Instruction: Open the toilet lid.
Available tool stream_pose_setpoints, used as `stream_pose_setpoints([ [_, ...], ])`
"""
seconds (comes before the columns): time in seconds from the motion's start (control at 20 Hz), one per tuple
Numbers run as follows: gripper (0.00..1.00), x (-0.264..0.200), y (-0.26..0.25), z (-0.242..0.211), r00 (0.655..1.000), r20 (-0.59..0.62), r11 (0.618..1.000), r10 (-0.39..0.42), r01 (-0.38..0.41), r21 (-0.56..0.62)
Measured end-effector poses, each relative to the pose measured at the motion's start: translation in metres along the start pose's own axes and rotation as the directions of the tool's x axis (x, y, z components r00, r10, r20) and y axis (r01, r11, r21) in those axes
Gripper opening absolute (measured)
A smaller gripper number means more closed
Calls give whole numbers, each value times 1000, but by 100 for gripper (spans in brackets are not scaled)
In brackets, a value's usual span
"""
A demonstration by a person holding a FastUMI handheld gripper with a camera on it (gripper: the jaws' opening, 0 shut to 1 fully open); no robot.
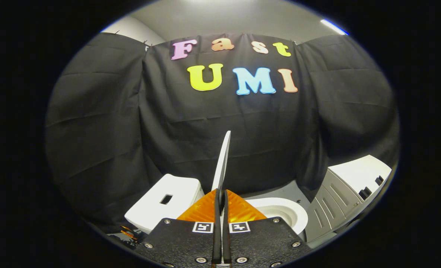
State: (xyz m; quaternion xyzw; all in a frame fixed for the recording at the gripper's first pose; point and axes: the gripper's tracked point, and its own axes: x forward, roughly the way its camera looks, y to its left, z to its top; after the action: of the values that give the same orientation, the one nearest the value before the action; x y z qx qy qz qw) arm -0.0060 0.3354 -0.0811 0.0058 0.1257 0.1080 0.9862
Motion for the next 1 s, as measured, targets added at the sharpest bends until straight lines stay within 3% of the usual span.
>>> stream_pose_setpoints([
  [1.0,1,12,148,-11,993,-6,983,122,-121,-139],
])
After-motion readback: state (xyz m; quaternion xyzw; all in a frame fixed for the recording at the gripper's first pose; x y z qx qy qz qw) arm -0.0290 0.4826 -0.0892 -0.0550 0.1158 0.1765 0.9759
